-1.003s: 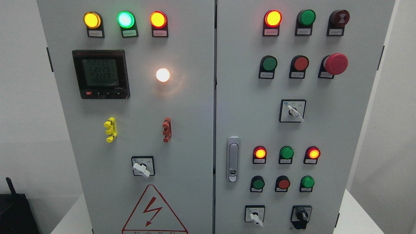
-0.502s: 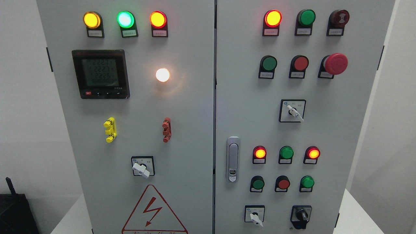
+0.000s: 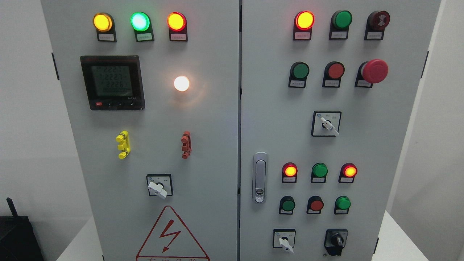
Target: Trip black knob to open circuit
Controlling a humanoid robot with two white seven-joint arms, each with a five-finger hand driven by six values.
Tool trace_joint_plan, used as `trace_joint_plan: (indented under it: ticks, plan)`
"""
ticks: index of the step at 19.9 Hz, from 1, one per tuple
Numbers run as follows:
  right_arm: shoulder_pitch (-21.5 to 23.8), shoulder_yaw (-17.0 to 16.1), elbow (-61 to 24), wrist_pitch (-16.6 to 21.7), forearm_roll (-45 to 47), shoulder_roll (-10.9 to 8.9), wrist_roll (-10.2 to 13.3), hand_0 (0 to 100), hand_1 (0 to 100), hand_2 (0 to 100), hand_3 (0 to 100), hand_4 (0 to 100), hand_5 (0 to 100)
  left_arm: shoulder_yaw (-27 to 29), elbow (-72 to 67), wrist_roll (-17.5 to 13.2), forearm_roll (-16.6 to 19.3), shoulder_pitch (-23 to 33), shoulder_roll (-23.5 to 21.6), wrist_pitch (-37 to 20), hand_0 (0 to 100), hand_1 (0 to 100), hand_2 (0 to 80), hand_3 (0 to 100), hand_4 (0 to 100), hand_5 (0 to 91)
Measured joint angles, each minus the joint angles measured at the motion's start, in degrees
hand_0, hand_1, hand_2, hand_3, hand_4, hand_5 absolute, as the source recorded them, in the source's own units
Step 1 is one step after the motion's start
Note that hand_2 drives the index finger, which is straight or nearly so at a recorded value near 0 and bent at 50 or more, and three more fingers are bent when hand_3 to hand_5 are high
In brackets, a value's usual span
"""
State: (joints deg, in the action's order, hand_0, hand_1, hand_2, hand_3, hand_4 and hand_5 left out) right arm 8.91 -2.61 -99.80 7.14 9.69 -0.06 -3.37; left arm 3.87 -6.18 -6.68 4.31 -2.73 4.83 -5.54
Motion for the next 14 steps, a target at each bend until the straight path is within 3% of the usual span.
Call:
trace_joint_plan:
  ticks: [14]
  plan:
    - [-2.4,-0.2,-3.8,-1.8,-0.1,0.04,0.0,0,0,0,100,96,95,0.0,0.0,0.0,0.0,0.0,0.0,0.0,12,39,0.0,0,0,0.0]
